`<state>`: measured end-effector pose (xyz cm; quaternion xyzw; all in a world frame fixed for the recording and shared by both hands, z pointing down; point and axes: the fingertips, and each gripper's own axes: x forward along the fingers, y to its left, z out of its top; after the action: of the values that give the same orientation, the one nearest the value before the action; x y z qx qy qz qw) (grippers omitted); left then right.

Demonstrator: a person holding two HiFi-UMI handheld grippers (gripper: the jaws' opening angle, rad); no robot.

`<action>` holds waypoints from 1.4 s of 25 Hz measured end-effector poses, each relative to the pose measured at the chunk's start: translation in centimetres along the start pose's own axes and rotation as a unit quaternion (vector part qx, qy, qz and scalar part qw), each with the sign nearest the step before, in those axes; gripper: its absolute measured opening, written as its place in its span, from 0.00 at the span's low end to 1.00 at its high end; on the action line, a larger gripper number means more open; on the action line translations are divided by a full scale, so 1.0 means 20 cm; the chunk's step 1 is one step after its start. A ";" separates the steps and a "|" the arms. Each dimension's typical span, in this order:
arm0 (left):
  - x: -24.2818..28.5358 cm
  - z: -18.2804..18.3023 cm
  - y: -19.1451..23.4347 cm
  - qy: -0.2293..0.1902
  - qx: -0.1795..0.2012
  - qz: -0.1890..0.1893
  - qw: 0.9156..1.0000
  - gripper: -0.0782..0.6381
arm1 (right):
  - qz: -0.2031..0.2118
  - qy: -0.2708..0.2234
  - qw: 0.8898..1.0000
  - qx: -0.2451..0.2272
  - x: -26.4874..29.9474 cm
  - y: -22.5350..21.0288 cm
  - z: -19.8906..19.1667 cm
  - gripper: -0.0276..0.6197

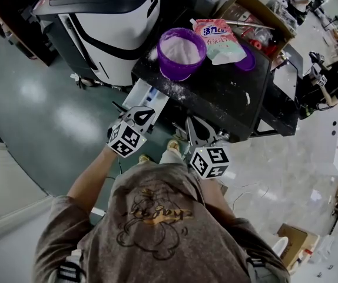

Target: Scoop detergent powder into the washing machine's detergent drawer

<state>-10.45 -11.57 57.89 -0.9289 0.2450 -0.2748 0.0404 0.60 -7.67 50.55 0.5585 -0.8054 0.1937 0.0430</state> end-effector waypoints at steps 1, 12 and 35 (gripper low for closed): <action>0.00 0.00 -0.01 0.001 0.012 0.001 1.000 0.14 | -0.001 0.000 1.000 0.000 0.00 0.00 0.00 0.04; 0.02 0.04 -0.04 -0.010 0.100 0.035 0.994 0.14 | 0.001 -0.001 1.000 -0.002 -0.03 -0.05 0.03 0.04; 0.03 0.10 -0.08 0.007 0.213 0.095 0.973 0.14 | 0.053 0.019 0.998 -0.013 -0.01 -0.13 0.11 0.04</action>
<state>-8.23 -10.46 56.75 -0.8697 0.2679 -0.3219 0.2612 3.40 -9.07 49.20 0.5111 -0.8351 0.1959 0.0553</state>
